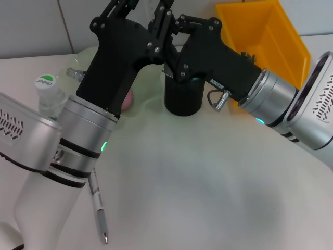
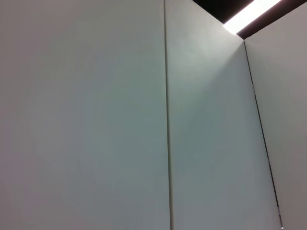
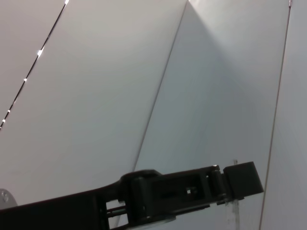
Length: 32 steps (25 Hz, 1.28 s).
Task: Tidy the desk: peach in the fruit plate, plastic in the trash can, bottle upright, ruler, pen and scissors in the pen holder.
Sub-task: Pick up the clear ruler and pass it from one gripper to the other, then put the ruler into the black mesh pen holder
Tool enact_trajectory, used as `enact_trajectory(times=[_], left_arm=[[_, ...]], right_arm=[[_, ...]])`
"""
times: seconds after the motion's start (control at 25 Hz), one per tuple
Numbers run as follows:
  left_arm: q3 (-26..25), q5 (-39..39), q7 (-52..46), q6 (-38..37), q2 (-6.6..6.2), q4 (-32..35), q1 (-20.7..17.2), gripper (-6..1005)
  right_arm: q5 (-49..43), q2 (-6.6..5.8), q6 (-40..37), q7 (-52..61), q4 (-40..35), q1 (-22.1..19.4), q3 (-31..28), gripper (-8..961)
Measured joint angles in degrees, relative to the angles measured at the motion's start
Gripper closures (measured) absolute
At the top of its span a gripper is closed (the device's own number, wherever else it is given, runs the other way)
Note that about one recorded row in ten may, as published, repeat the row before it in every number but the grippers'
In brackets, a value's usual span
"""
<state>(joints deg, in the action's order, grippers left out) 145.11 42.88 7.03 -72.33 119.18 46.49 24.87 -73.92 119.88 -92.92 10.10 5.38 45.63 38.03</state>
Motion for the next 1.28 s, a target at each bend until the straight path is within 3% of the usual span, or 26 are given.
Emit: enact_trajectory(times=[0.56, 1.0, 1.2, 1.28], left_arm=[[0.0, -0.5, -0.7, 0.0, 0.00, -0.2, 0.0, 556], [0.2, -0.7, -1.8, 0.0, 0.00, -0.2, 0.2, 551], [0.4, -0.7, -2.2, 0.0, 0.00, -0.2, 0.3, 324], [0.5, -0.7, -2.3, 0.0, 0.00, -0.2, 0.3, 295]], right_arm=[[-0.5, 0.00, 0.5, 0.0, 1.5, 0.1, -2.2, 926], [-0.6, 0.00, 0.1, 0.0, 1.4, -0.2, -1.8, 942], [-0.6, -0.01, 0.1, 0.0, 1.4, -0.3, -1.7, 942], [-0.6, 0.00, 0.1, 0.0, 1.4, -0.3, -1.6, 942]])
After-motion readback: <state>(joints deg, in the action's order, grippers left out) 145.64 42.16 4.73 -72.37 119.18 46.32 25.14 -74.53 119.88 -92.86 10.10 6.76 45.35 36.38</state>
